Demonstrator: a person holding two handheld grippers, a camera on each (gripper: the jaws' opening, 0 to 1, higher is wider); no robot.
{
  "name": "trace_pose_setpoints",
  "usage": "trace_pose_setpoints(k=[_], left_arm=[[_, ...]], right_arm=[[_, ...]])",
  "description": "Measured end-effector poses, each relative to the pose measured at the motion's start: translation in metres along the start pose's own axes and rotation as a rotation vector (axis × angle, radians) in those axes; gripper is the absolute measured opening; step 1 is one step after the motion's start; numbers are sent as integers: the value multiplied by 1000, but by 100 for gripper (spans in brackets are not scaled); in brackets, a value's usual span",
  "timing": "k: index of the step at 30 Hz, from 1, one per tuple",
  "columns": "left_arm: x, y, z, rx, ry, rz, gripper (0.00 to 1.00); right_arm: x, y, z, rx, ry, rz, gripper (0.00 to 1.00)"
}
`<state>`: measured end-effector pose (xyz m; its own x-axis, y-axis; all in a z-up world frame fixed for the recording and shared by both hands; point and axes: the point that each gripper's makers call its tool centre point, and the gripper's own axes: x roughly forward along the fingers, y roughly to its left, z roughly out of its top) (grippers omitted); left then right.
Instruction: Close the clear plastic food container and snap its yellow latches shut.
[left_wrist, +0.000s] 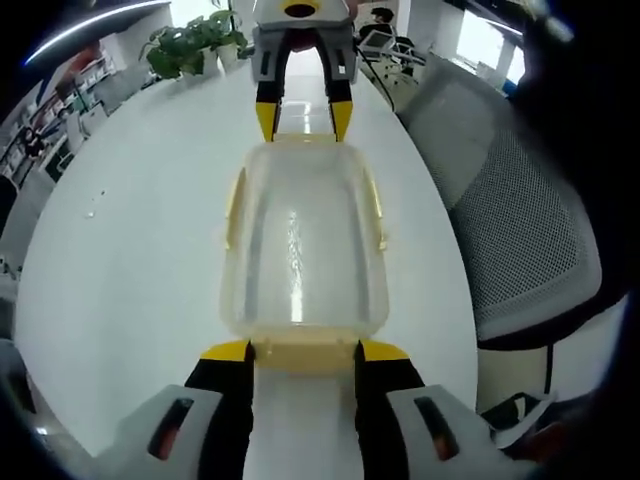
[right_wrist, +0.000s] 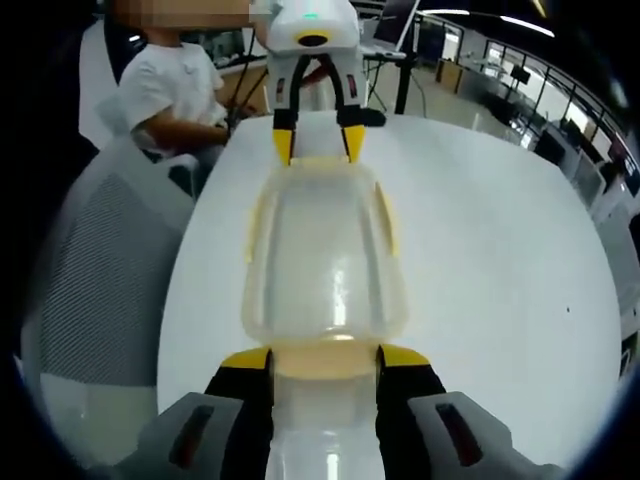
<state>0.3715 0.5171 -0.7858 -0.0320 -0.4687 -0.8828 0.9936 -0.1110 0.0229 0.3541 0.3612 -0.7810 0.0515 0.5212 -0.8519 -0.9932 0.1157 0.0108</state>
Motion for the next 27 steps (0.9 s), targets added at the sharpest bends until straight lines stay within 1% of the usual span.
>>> trace_pose_setpoints(k=[14, 19, 23, 27], left_arm=[[-9, 8, 10, 0, -7, 13, 38], [-15, 10, 14, 4, 3, 21, 38], [-17, 11, 14, 4, 11, 21, 38], [-17, 10, 17, 0, 7, 21, 38]], right_arm=[[-15, -8, 4, -10, 1, -3, 38], [-19, -10, 7, -12, 3, -4, 38], [-22, -10, 8, -11, 2, -1, 38], [-24, -10, 6, -12, 3, -2, 38]])
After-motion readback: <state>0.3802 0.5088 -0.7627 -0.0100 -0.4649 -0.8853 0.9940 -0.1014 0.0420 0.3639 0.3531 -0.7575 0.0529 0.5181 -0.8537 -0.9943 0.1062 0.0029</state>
